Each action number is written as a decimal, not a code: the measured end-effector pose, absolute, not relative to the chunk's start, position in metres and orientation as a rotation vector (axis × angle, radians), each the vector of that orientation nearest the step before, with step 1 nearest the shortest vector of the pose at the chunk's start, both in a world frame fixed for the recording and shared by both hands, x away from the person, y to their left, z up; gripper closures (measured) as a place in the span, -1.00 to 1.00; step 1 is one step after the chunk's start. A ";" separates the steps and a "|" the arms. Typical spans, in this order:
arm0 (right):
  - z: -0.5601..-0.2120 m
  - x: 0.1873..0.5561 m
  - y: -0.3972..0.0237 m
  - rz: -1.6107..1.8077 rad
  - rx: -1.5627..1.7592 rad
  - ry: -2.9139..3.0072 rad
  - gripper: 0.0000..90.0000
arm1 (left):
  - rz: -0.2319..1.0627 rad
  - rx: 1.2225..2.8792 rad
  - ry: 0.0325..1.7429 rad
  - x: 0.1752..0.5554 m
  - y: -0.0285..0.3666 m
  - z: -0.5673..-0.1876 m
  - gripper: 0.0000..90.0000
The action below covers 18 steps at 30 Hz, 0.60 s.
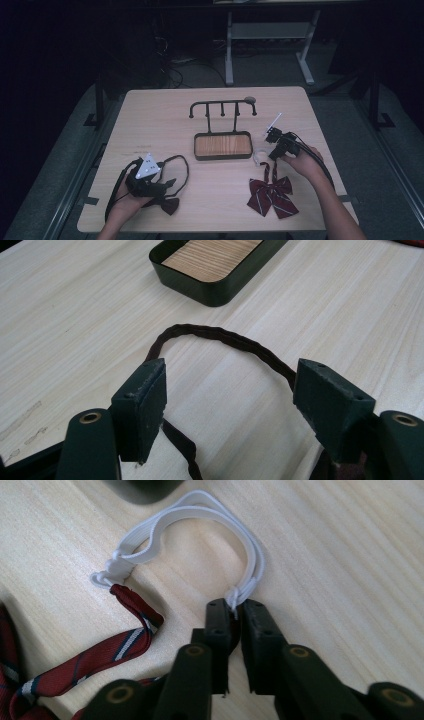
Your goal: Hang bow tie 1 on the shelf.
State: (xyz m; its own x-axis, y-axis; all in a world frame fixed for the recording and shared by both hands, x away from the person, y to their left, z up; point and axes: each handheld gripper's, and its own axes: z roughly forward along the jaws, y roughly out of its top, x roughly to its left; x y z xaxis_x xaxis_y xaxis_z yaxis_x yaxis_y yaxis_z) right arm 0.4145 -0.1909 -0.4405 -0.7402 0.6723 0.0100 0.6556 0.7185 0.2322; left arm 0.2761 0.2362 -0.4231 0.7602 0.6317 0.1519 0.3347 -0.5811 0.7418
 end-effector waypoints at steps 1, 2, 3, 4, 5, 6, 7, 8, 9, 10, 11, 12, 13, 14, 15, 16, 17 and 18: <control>-0.440 0.415 -0.191 0.340 1.100 2.842 0.84 | 0.527 2.228 0.719 0.276 0.236 -0.423 -0.33; -0.440 0.414 -0.191 0.341 1.097 2.848 0.88 | 0.527 2.227 0.719 0.276 0.236 -0.423 -0.33; -0.440 0.414 -0.191 0.341 1.097 2.848 0.88 | 0.527 2.227 0.719 0.276 0.236 -0.423 -0.33; -0.440 0.413 -0.192 0.341 1.096 2.851 0.90 | 0.524 2.226 0.723 0.276 0.236 -0.423 -0.33; -0.440 0.413 -0.192 0.341 1.096 2.851 0.90 | 0.524 2.226 0.723 0.276 0.236 -0.423 -0.33; -0.440 0.413 -0.193 0.347 1.098 2.851 0.91 | 0.524 2.228 0.724 0.276 0.236 -0.423 -0.33; -0.439 0.413 -0.194 0.356 1.099 2.852 0.91 | 0.524 2.228 0.723 0.276 0.236 -0.424 -0.33; -0.437 0.412 -0.195 0.365 1.111 2.853 0.91 | 0.524 2.228 0.723 0.276 0.236 -0.424 -0.33; -0.436 0.412 -0.198 0.398 1.115 2.856 0.91 | 0.524 2.229 0.722 0.276 0.236 -0.424 -0.33; -0.434 0.412 -0.199 0.402 1.116 2.861 0.91 | 0.525 2.230 0.721 0.276 0.236 -0.423 -0.33; -0.434 0.412 -0.199 0.402 1.116 2.861 0.91 | 0.525 2.230 0.721 0.276 0.236 -0.423 -0.33; -0.432 0.411 -0.202 0.419 1.125 2.859 0.92 | 0.525 2.232 0.719 0.276 0.236 -0.424 -0.33; -0.432 0.411 -0.202 0.419 1.125 2.859 0.92 | 0.525 2.232 0.719 0.276 0.236 -0.424 -0.33; -0.431 0.410 -0.204 0.434 1.130 2.864 0.92 | 0.523 2.235 0.720 0.276 0.236 -0.424 -0.33; -0.430 0.410 -0.205 0.439 1.130 2.865 0.92 | 0.523 2.235 0.720 0.276 0.236 -0.424 -0.33; -0.429 0.409 -0.206 0.450 1.127 2.869 0.92 | 0.523 2.236 0.720 0.276 0.236 -0.424 -0.33; -0.429 0.409 -0.206 0.450 1.127 2.869 0.92 | 0.523 2.236 0.720 0.276 0.236 -0.424 -0.33; -0.428 0.409 -0.207 0.453 1.130 2.870 0.92 | 0.523 2.236 0.719 0.276 0.235 -0.424 -0.33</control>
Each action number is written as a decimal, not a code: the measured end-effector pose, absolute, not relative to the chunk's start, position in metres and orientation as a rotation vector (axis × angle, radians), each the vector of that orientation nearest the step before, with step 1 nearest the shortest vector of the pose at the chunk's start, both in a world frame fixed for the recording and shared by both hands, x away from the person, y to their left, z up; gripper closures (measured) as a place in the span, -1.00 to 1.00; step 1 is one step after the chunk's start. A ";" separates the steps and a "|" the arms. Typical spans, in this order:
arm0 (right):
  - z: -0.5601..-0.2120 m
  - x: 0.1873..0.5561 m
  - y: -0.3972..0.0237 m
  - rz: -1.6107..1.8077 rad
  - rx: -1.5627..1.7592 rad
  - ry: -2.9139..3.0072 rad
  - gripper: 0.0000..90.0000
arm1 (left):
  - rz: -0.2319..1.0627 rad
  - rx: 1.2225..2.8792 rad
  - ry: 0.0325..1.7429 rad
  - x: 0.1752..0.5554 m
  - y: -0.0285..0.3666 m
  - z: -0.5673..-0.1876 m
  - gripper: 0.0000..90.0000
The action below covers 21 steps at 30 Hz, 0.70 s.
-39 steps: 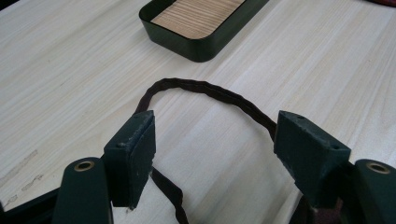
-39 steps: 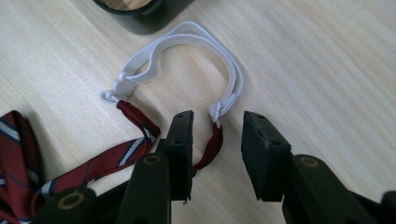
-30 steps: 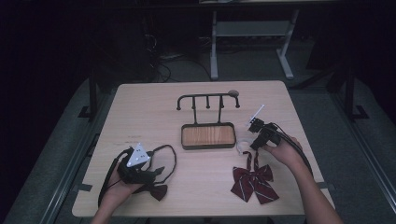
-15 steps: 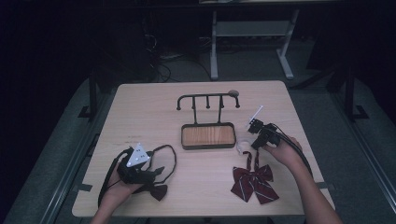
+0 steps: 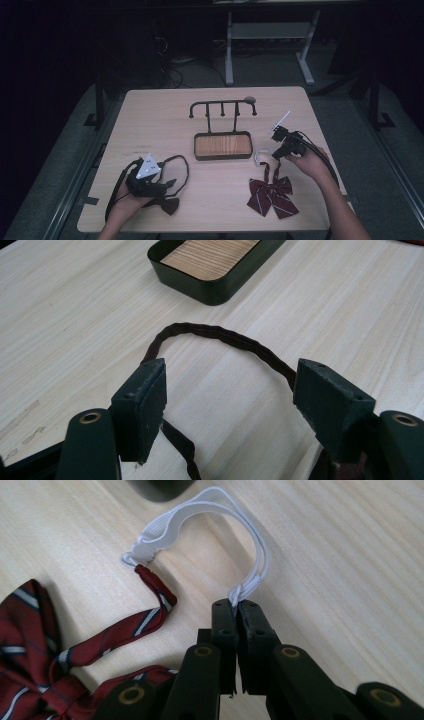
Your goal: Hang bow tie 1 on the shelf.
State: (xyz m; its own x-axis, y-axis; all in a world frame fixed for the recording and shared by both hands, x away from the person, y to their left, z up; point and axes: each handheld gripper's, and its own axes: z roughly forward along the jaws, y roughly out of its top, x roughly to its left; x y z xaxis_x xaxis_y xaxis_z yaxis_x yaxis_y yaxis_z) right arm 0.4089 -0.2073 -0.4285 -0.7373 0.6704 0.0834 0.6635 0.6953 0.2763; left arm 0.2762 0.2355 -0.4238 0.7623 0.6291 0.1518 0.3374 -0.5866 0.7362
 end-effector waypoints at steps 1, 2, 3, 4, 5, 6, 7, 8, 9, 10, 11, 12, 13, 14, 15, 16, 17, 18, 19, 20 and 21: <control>-0.427 0.408 -0.208 0.467 1.128 2.873 0.92 | 0.523 2.237 0.719 0.276 0.235 -0.424 -0.33; -0.425 0.408 -0.209 0.479 1.123 2.877 0.92 | 0.522 2.237 0.720 0.276 0.235 -0.424 -0.33; -0.425 0.408 -0.209 0.479 1.123 2.877 0.92 | 0.522 2.237 0.720 0.276 0.235 -0.424 -0.33; -0.424 0.407 -0.209 0.481 1.123 2.878 0.92 | 0.521 2.239 0.720 0.276 0.235 -0.424 -0.33; -0.422 0.406 -0.210 0.487 1.117 2.878 0.92 | 0.520 2.240 0.721 0.276 0.235 -0.424 -0.33; -0.418 0.405 -0.210 0.491 1.098 2.880 0.92 | 0.521 2.240 0.720 0.276 0.235 -0.424 -0.33; -0.418 0.405 -0.210 0.491 1.098 2.880 0.92 | 0.521 2.240 0.720 0.276 0.235 -0.424 -0.33; -0.414 0.403 -0.211 0.500 1.095 2.877 0.92 | 0.522 2.241 0.720 0.276 0.236 -0.424 -0.33; -0.414 0.403 -0.211 0.500 1.095 2.877 0.92 | 0.522 2.237 0.721 0.276 0.236 -0.424 -0.33; -0.412 0.403 -0.211 0.500 1.087 2.878 0.92 | 0.523 2.235 0.724 0.276 0.236 -0.424 -0.33; -0.407 0.401 -0.212 0.535 1.077 2.877 0.92 | 0.523 2.234 0.725 0.276 0.236 -0.424 -0.33; -0.405 0.400 -0.213 0.542 1.076 2.877 0.92 | 0.522 2.233 0.726 0.276 0.236 -0.424 -0.33; -0.405 0.400 -0.213 0.542 1.076 2.877 0.92 | 0.522 2.233 0.726 0.276 0.236 -0.424 -0.33; -0.402 0.399 -0.213 0.534 1.070 2.879 0.92 | 0.522 2.235 0.726 0.276 0.236 -0.424 -0.33; -0.402 0.399 -0.213 0.534 1.070 2.879 0.92 | 0.522 2.235 0.726 0.276 0.236 -0.424 -0.33; -0.401 0.398 -0.213 0.535 1.062 2.878 0.92 | 0.524 2.239 0.722 0.276 0.236 -0.424 -0.33; -0.398 0.397 -0.214 0.534 1.050 2.881 0.92 | 0.523 2.240 0.721 0.276 0.236 -0.424 -0.33; -0.395 0.396 -0.214 0.540 1.043 2.883 0.92 | 0.524 2.239 0.721 0.276 0.236 -0.424 -0.33; -0.395 0.396 -0.214 0.540 1.043 2.883 0.92 | 0.524 2.239 0.721 0.276 0.236 -0.424 -0.33; -0.392 0.395 -0.215 0.541 1.034 2.886 0.92 | 0.520 2.236 0.727 0.276 0.236 -0.424 -0.33; -0.392 0.395 -0.215 0.541 1.034 2.886 0.92 | 0.520 2.236 0.727 0.276 0.236 -0.424 -0.33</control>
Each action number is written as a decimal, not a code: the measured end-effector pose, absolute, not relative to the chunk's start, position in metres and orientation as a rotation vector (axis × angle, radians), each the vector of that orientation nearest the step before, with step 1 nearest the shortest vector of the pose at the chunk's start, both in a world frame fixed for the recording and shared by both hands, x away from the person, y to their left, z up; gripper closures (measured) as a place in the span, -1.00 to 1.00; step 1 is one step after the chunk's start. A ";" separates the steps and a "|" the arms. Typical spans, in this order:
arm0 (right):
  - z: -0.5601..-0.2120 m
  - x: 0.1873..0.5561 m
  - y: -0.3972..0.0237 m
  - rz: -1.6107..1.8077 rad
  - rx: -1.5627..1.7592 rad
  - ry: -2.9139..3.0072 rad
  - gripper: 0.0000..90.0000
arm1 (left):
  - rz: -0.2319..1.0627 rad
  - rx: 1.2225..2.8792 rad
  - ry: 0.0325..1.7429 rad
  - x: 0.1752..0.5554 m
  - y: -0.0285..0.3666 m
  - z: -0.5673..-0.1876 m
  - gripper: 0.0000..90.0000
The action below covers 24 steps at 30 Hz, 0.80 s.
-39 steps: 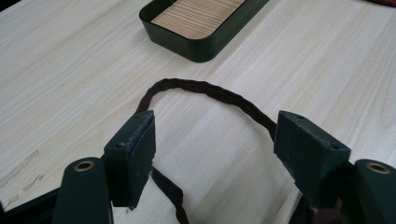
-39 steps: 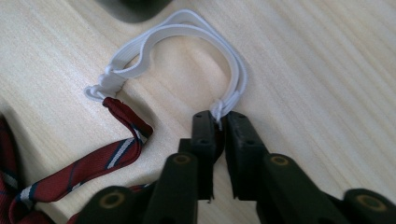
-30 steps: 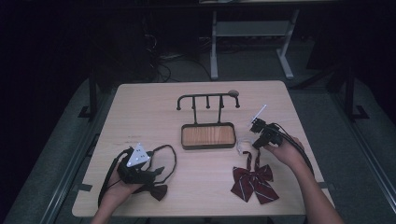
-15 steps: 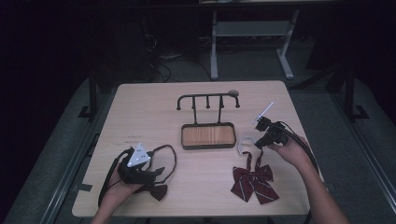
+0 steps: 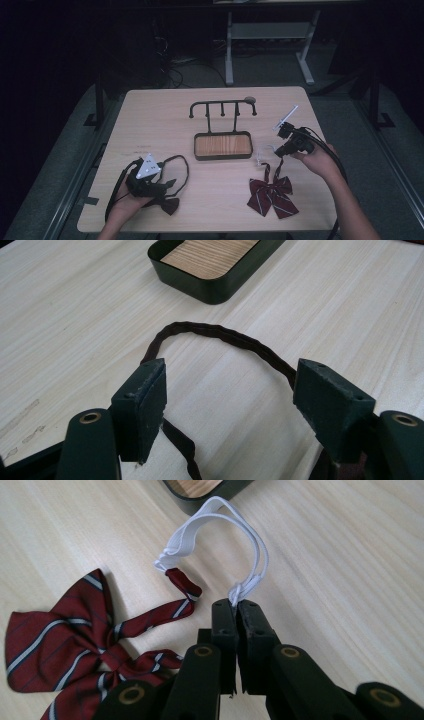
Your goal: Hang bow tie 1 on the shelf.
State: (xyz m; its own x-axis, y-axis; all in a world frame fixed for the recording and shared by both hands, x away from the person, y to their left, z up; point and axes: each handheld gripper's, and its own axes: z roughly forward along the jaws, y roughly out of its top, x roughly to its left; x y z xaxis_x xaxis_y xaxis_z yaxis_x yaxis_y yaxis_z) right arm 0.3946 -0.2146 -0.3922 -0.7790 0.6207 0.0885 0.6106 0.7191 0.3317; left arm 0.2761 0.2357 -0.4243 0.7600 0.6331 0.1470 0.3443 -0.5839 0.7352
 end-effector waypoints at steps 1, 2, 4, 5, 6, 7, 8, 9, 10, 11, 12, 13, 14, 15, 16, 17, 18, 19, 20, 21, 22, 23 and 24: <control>-0.391 0.394 -0.215 0.541 1.031 2.886 0.92 | 0.516 2.236 0.731 0.276 0.236 -0.425 -0.33; -0.389 0.393 -0.215 0.546 1.022 2.885 0.92 | 0.518 2.238 0.729 0.276 0.236 -0.424 -0.33; -0.385 0.392 -0.217 0.576 1.017 2.886 0.93 | 0.522 2.241 0.723 0.276 0.236 -0.424 -0.33; -0.384 0.391 -0.218 0.574 1.020 2.887 0.93 | 0.522 2.241 0.723 0.276 0.236 -0.424 -0.33; -0.383 0.391 -0.218 0.572 1.017 2.886 0.93 | 0.522 2.241 0.723 0.276 0.236 -0.424 -0.33; -0.381 0.390 -0.219 0.576 1.010 2.888 0.93 | 0.519 2.239 0.726 0.276 0.235 -0.425 -0.33; -0.381 0.390 -0.219 0.576 1.010 2.888 0.93 | 0.519 2.239 0.726 0.276 0.235 -0.425 -0.33; -0.378 0.389 -0.220 0.587 1.005 2.889 0.93 | 0.518 2.239 0.727 0.276 0.235 -0.425 -0.33; -0.378 0.389 -0.220 0.587 1.005 2.889 0.93 | 0.518 2.239 0.727 0.276 0.235 -0.425 -0.33; -0.375 0.388 -0.220 0.593 0.999 2.887 0.93 | 0.518 2.238 0.728 0.276 0.235 -0.425 -0.33; -0.375 0.388 -0.220 0.593 0.999 2.887 0.93 | 0.518 2.238 0.728 0.276 0.235 -0.425 -0.33; -0.372 0.386 -0.221 0.601 0.993 2.887 0.93 | 0.517 2.238 0.728 0.276 0.235 -0.425 -0.33; -0.370 0.386 -0.221 0.607 0.990 2.884 0.93 | 0.517 2.238 0.728 0.276 0.235 -0.425 -0.33; -0.369 0.385 -0.221 0.612 0.989 2.883 0.93 | 0.516 2.238 0.730 0.276 0.235 -0.425 -0.33; -0.369 0.385 -0.221 0.612 0.989 2.883 0.93 | 0.516 2.238 0.730 0.276 0.235 -0.425 -0.33; -0.366 0.384 -0.220 0.617 0.979 2.884 0.93 | 0.517 2.239 0.727 0.276 0.235 -0.425 -0.33; -0.365 0.384 -0.220 0.617 0.973 2.884 0.93 | 0.518 2.240 0.725 0.276 0.235 -0.425 -0.33; -0.363 0.383 -0.219 0.619 0.967 2.884 0.93 | 0.518 2.240 0.725 0.276 0.235 -0.425 -0.33; -0.363 0.383 -0.219 0.619 0.967 2.884 0.93 | 0.518 2.240 0.725 0.276 0.235 -0.425 -0.33; -0.361 0.382 -0.218 0.617 0.957 2.885 0.93 | 0.517 2.240 0.726 0.276 0.236 -0.425 -0.33; -0.360 0.381 -0.218 0.616 0.951 2.885 0.93 | 0.517 2.240 0.726 0.276 0.236 -0.425 -0.33; -0.359 0.381 -0.217 0.616 0.947 2.884 0.93 | 0.520 2.242 0.723 0.276 0.236 -0.425 -0.33; -0.358 0.381 -0.217 0.614 0.943 2.884 0.93 | 0.518 2.241 0.725 0.276 0.236 -0.425 -0.33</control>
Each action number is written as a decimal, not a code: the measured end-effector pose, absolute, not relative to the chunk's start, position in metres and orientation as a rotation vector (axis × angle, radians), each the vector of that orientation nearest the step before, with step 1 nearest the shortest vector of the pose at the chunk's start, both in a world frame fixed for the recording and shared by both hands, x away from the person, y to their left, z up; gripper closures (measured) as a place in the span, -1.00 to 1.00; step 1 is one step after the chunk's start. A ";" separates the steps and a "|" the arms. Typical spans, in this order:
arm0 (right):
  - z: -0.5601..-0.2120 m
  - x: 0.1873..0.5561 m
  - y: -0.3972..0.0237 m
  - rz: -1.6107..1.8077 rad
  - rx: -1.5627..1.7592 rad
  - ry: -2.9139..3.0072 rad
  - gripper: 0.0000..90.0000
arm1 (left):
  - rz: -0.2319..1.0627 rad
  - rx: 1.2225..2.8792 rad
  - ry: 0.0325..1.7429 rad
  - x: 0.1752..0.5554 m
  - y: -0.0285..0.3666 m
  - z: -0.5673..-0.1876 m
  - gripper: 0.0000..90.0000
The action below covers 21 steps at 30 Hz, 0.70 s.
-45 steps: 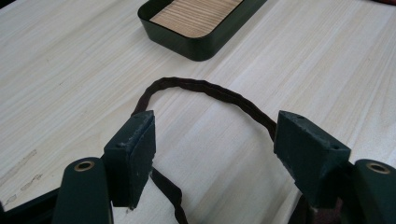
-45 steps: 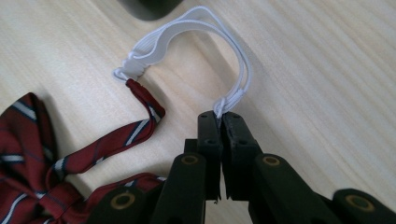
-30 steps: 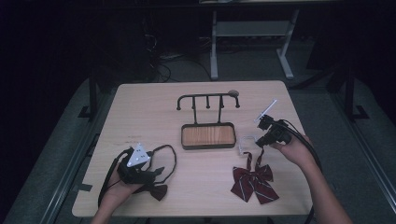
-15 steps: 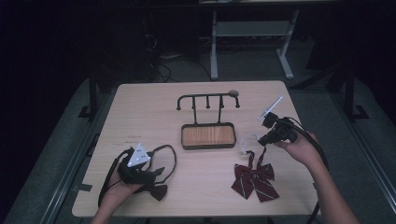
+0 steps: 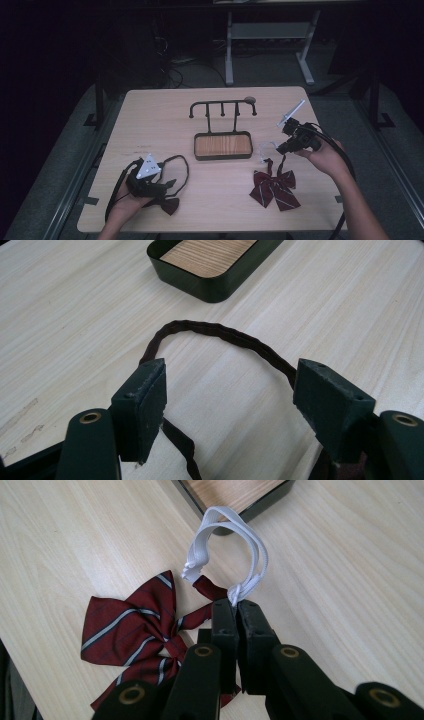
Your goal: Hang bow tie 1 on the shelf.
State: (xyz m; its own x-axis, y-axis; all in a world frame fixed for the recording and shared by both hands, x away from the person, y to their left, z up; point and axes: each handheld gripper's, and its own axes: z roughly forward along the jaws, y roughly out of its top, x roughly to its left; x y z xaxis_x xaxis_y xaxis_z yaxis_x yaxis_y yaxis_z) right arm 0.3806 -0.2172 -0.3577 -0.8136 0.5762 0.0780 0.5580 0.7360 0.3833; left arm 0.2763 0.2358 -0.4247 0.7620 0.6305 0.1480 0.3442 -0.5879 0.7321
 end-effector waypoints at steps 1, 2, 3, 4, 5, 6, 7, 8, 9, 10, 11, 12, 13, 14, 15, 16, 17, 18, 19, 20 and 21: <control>-0.356 0.380 -0.217 0.616 0.940 2.883 0.93 | 0.520 2.242 0.724 0.276 0.236 -0.425 -0.33; -0.356 0.380 -0.217 0.616 0.940 2.883 0.93 | 0.520 2.242 0.724 0.276 0.236 -0.425 -0.33; -0.353 0.379 -0.216 0.622 0.931 2.881 0.93 | 0.518 2.240 0.727 0.276 0.236 -0.425 -0.33; -0.353 0.379 -0.216 0.622 0.931 2.881 0.93 | 0.518 2.240 0.727 0.276 0.236 -0.425 -0.33; -0.350 0.378 -0.216 0.627 0.926 2.879 0.93 | 0.518 2.241 0.727 0.276 0.236 -0.425 -0.33; -0.349 0.378 -0.216 0.627 0.921 2.880 0.93 | 0.518 2.240 0.727 0.276 0.236 -0.425 -0.33; -0.347 0.377 -0.215 0.631 0.917 2.877 0.93 | 0.518 2.240 0.727 0.276 0.236 -0.425 -0.33; -0.347 0.377 -0.215 0.631 0.917 2.877 0.93 | 0.518 2.240 0.727 0.276 0.236 -0.425 -0.33; -0.343 0.376 -0.215 0.638 0.910 2.876 0.93 | 0.518 2.241 0.725 0.276 0.236 -0.425 -0.33; -0.342 0.376 -0.215 0.642 0.908 2.874 0.93 | 0.518 2.241 0.725 0.276 0.236 -0.425 -0.33; -0.339 0.375 -0.215 0.645 0.903 2.874 0.93 | 0.518 2.240 0.726 0.276 0.236 -0.425 -0.33; -0.339 0.375 -0.215 0.645 0.903 2.874 0.93 | 0.518 2.240 0.726 0.276 0.236 -0.425 -0.33; -0.338 0.375 -0.215 0.648 0.899 2.874 0.93 | 0.518 2.241 0.725 0.276 0.236 -0.424 -0.33; -0.334 0.375 -0.214 0.654 0.892 2.870 0.93 | 0.518 2.240 0.726 0.276 0.236 -0.424 -0.33; -0.332 0.374 -0.214 0.656 0.888 2.870 0.93 | 0.518 2.241 0.725 0.276 0.236 -0.424 -0.33; -0.331 0.374 -0.214 0.659 0.884 2.867 0.93 | 0.518 2.240 0.726 0.276 0.236 -0.424 -0.33; -0.328 0.374 -0.213 0.661 0.880 2.869 0.93 | 0.518 2.241 0.725 0.276 0.236 -0.424 -0.33; -0.327 0.374 -0.213 0.662 0.875 2.868 0.93 | 0.518 2.241 0.725 0.276 0.236 -0.424 -0.33; -0.324 0.373 -0.212 0.663 0.874 2.867 0.93 | 0.520 2.243 0.722 0.276 0.236 -0.424 -0.33; -0.324 0.373 -0.212 0.663 0.874 2.867 0.93 | 0.520 2.243 0.722 0.276 0.236 -0.424 -0.33; -0.322 0.373 -0.212 0.665 0.870 2.863 0.93 | 0.520 2.242 0.722 0.276 0.236 -0.424 -0.33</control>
State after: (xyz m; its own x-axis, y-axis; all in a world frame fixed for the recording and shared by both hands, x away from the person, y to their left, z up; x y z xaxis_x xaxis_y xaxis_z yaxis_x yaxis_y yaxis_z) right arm 0.3733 -0.2116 -0.3223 -0.8363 0.5459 0.0516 0.5127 0.7451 0.4265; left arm 0.2763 0.2360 -0.4244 0.7625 0.6293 0.1503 0.3422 -0.5894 0.7318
